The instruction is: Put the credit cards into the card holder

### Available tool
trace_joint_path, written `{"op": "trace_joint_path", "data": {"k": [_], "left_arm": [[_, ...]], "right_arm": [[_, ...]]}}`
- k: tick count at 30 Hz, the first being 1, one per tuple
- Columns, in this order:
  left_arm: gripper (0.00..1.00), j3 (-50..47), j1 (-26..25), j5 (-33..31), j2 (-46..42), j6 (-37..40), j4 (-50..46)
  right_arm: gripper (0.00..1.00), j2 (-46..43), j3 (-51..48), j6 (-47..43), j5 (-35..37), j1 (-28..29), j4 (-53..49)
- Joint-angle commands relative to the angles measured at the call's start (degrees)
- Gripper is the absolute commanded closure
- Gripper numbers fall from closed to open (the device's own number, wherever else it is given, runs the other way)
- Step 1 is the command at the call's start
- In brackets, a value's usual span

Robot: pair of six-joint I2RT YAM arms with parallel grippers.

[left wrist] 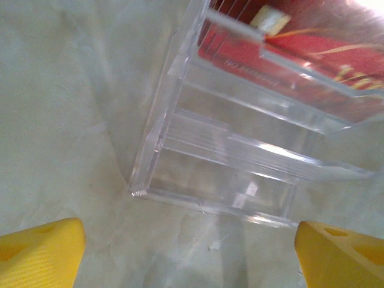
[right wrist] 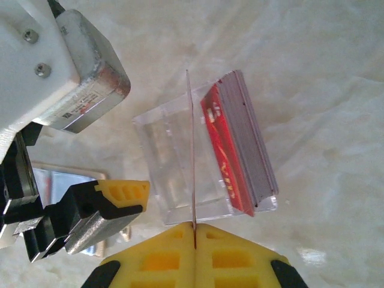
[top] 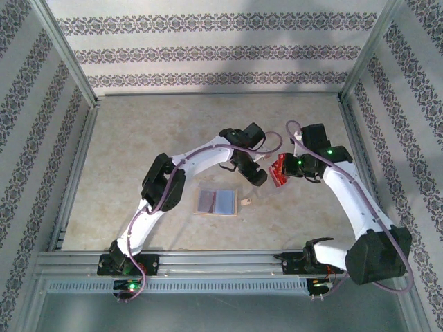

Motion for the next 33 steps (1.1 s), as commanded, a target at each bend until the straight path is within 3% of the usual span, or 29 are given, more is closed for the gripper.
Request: {"op": "trace_joint_path", "data": {"k": [1, 10, 18, 23, 28, 33], "left_arm": [[0.09, -0.2, 1.1, -0.4, -8.0, 0.9, -2.5], [0.11, -16.0, 6.5, 4.9, -24.5, 2.0, 2.1], [0.16, -33.6, 11.9, 18.5, -38.4, 1.3, 13.2], [0.16, -38.4, 12.6, 26.2, -42.0, 1.6, 15.7], [0.17, -43.6, 14.9, 37.3, -44.6, -3.3, 21.7], [0.2, -46.2, 17.2, 43.8, -45.5, -8.6, 27.3]], "right_arm": [[1.0, -2.9, 0.1, 2.0, -4.5, -0.8, 0.4], [1.0, -9.7, -7.7, 6.0, -15.9, -0.8, 11.8], [1.0, -17.1, -21.2, 19.5, -25.4, -0.2, 35.3], [1.0, -19.6, -25.9, 24.8, -27.6, 2.5, 44.1], [1.0, -22.2, -31.9, 32.2, -27.7, 6.6, 56.9], [1.0, -22.9, -35.8, 36.7, -26.9, 10.2, 66.8]]}}
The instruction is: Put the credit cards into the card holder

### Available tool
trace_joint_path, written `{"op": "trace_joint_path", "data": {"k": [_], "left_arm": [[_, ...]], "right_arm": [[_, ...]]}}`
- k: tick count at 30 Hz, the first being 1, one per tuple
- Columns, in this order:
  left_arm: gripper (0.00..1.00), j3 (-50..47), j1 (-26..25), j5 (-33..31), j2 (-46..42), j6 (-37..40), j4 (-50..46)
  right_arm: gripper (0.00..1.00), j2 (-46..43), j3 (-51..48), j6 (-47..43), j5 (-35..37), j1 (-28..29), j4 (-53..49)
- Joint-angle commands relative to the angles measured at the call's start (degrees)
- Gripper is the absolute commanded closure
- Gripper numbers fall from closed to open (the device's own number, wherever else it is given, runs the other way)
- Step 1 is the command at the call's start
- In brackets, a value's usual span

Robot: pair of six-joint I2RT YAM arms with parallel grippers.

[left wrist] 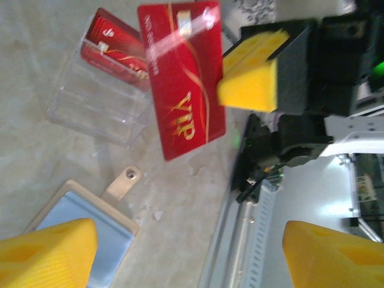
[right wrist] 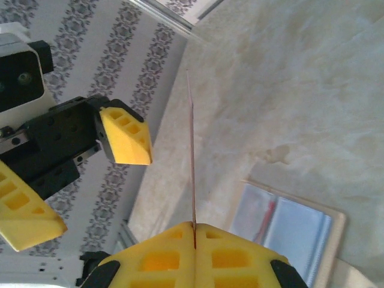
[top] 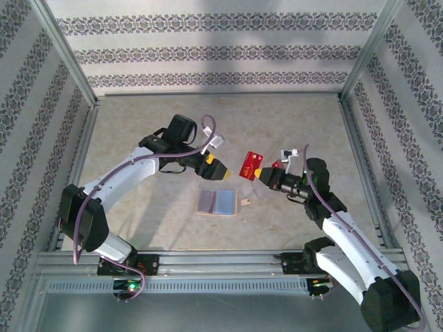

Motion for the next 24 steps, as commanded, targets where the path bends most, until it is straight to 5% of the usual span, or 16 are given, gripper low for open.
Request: {"op": "trace_joint_path", "data": {"k": [1, 12, 20, 24], "left_arm": [[0.21, -2.0, 1.4, 9.1, -1.6, -4.8, 8.0], [0.36, -5.8, 1.4, 11.9, -1.0, -9.5, 15.1], [0.65, -11.5, 1.4, 20.1, -1.3, -23.4, 33.7], [0.82, -12.7, 1.4, 19.8, -1.3, -23.9, 35.0]], "right_arm": [[1.0, -0.9, -1.4, 4.0, -0.1, 3.0, 11.0], [1.0, 1.1, -1.2, 3.3, 1.6, 11.1, 15.8], [1.0, 1.5, -1.2, 3.1, 3.2, 12.3, 16.0], [1.0, 1.9, -0.8, 2.9, 2.8, 12.4, 16.4]]}}
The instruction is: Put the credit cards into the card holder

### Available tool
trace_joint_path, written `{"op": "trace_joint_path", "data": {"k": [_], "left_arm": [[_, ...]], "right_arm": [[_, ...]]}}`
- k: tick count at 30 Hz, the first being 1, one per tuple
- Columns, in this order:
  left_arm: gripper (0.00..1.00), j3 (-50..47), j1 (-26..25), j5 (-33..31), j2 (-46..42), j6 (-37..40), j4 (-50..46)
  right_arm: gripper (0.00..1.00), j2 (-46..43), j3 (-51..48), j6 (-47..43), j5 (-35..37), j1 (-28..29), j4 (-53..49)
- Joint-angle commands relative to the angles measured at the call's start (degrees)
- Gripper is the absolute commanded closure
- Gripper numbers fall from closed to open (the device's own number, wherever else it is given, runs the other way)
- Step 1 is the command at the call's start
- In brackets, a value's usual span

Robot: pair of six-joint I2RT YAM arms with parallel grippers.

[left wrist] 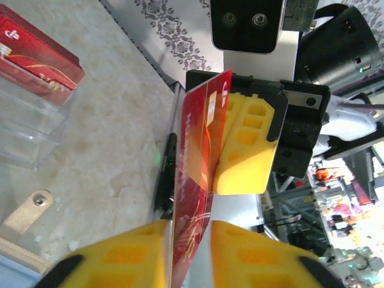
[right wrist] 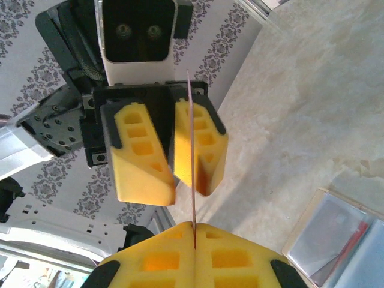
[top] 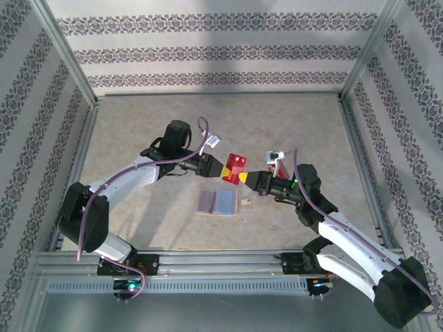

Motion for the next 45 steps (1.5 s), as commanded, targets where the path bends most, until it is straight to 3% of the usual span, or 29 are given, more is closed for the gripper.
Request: {"op": "trace_joint_path", "data": {"k": [1, 4, 8, 14, 17, 22, 29, 36, 41, 45], "left_arm": [[0.86, -0.6, 0.3, 2.7, -1.0, -3.1, 7.2], [1.0, 0.2, 0.3, 2.7, -0.8, -2.2, 5.5], [1.0, -0.2, 0.3, 2.8, -0.7, -3.5, 7.5], [1.0, -0.9, 0.3, 3.2, -0.9, -6.1, 10.1], [1.0, -2.1, 0.3, 3.9, -0.8, -9.0, 15.2], [1.0, -1.9, 0.3, 3.9, -1.1, -9.5, 15.1], [1.0, -2.0, 0.4, 3.7, -1.0, -7.7, 13.0], [1.0, -2.2, 0.3, 3.6, -1.1, -7.4, 12.5], [1.0, -2.8, 0.3, 3.7, -1.0, -6.6, 12.8], [1.0, -3.0, 0.3, 3.4, -1.0, -7.0, 13.2]], "right_arm": [[1.0, 0.4, 0.4, -0.2, 0.6, 0.5, 2.4], [1.0, 1.2, 0.5, 0.1, 0.3, 0.6, 2.7], [1.0, 1.0, -0.1, 0.1, 0.6, 0.7, 4.0], [0.66, 0.2, -1.1, 2.1, 1.3, 0.7, 9.2], [0.64, 1.0, -1.0, 2.5, 1.3, 0.7, 10.7], [0.64, 2.7, -1.1, 4.1, 0.7, 0.7, 13.1], [0.84, 2.5, -1.0, 3.8, 1.3, 0.6, 13.3], [0.84, 3.0, -1.7, 4.5, 2.2, -0.4, 13.6], [0.96, 3.1, -1.9, 4.6, 3.0, -1.1, 13.8], [0.96, 3.1, -2.3, 4.9, 3.5, -1.4, 13.9]]}}
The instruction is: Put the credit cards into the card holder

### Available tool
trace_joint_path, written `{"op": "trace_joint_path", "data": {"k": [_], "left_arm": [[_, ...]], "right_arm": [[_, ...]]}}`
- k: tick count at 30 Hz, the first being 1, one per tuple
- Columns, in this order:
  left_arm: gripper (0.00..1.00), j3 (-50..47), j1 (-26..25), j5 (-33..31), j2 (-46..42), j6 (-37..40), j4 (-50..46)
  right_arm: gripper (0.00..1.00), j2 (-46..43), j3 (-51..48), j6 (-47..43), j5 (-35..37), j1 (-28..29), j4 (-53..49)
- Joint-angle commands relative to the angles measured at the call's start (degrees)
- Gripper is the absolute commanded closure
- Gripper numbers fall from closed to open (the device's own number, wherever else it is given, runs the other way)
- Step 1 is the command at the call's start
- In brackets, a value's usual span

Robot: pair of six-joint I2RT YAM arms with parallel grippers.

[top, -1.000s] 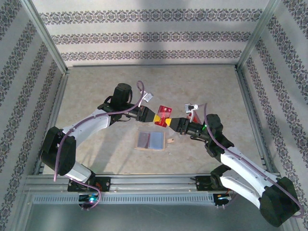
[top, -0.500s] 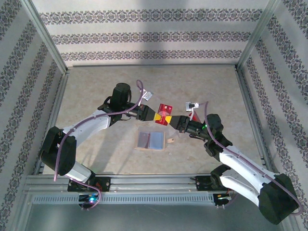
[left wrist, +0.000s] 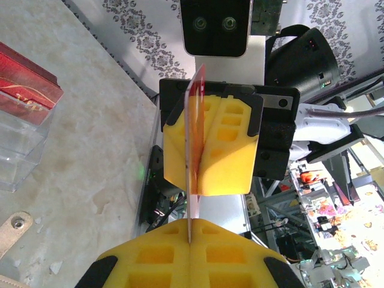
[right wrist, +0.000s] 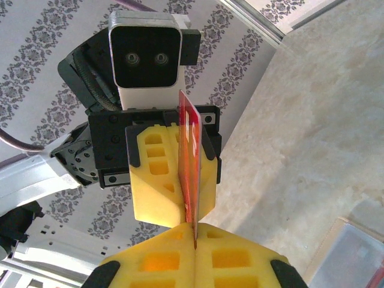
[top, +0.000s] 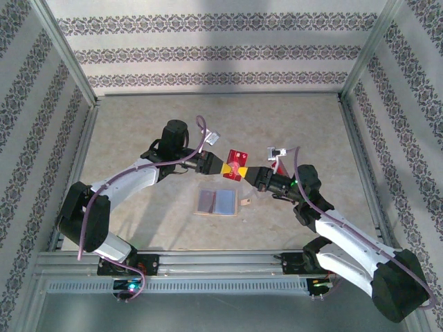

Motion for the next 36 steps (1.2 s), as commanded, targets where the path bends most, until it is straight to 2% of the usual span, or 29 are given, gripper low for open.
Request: {"op": "trace_joint_path", "data": {"k": [1, 4, 6, 7, 9, 11, 14, 16, 18, 19, 21, 22, 25, 29, 31, 34, 36], "left_arm": [[1.0, -1.1, 0.1, 1.1, -0.9, 0.9, 1.9], [1.0, -0.6, 0.1, 1.1, -1.0, 1.5, 0.7], [1.0, -0.5, 0.1, 1.0, -0.9, 1.1, 0.5], [0.96, -0.8, 0.1, 1.0, -0.9, 1.0, 0.9], [0.73, -0.9, 0.2, 0.7, -1.4, 2.3, -0.1], [0.63, -0.2, 0.8, 0.6, -1.9, 4.8, -3.6], [0.55, 1.0, 3.2, 0.2, -2.7, 8.0, -8.8], [0.52, 2.4, 5.2, -2.7, -3.6, 14.0, -16.4], [0.52, 4.8, 7.0, -8.6, -4.6, 22.7, -28.0], [0.53, 6.2, 7.5, -11.9, -5.0, 26.6, -33.5], [0.6, 8.8, 8.0, -17.8, -5.6, 35.2, -44.0], [0.69, 9.8, 8.0, -20.1, -5.7, 39.2, -48.6], [0.85, 11.0, 8.0, -25.9, -5.2, 46.5, -56.9], [0.99, 7.7, 8.0, -34.0, -5.4, 47.2, -56.1], [1.0, 5.7, 8.0, -36.7, -5.0, 47.6, -54.2], [1.0, 4.5, 7.7, -37.9, -2.5, 47.1, -53.0], [1.0, 5.0, 7.1, -38.3, -0.2, 47.3, -53.6]], "right_arm": [[0.94, -0.1, -0.8, 0.0, 2.0, -1.0, 2.8], [0.91, 0.6, -0.4, 0.7, 1.7, -1.1, 3.1], [0.99, 0.7, -0.2, 1.0, 1.4, -1.0, 3.6], [1.0, 0.6, -0.2, 0.8, 1.5, -1.0, 3.4], [1.0, 0.3, -0.2, 0.1, 1.9, -1.5, 1.5], [1.0, 0.1, -0.6, 0.0, 2.1, -2.1, 0.0], [1.0, -0.5, -0.9, -1.2, 2.4, -2.3, -3.8], [1.0, -0.6, -1.0, -2.5, 2.7, -2.2, -7.0], [1.0, -0.3, -1.1, -2.9, 2.7, -2.2, -9.9], [1.0, -0.1, -1.1, -2.9, 2.6, -2.0, -10.5], [1.0, 0.3, -1.2, -3.0, 3.8, -1.0, -13.0], [1.0, 0.6, -1.1, -3.3, 4.7, -0.4, -14.7], [1.0, 2.7, -0.4, -3.6, 6.0, 0.6, -18.5], [1.0, 5.6, -0.6, -0.6, 7.7, 2.8, -17.8], [1.0, 8.0, -0.1, 1.5, 7.4, 4.8, -16.1], [1.0, 12.1, 3.8, 0.8, 6.6, 6.2, -24.7], [1.0, 13.1, 3.4, 1.6, 6.6, 7.2, -23.7]]}}
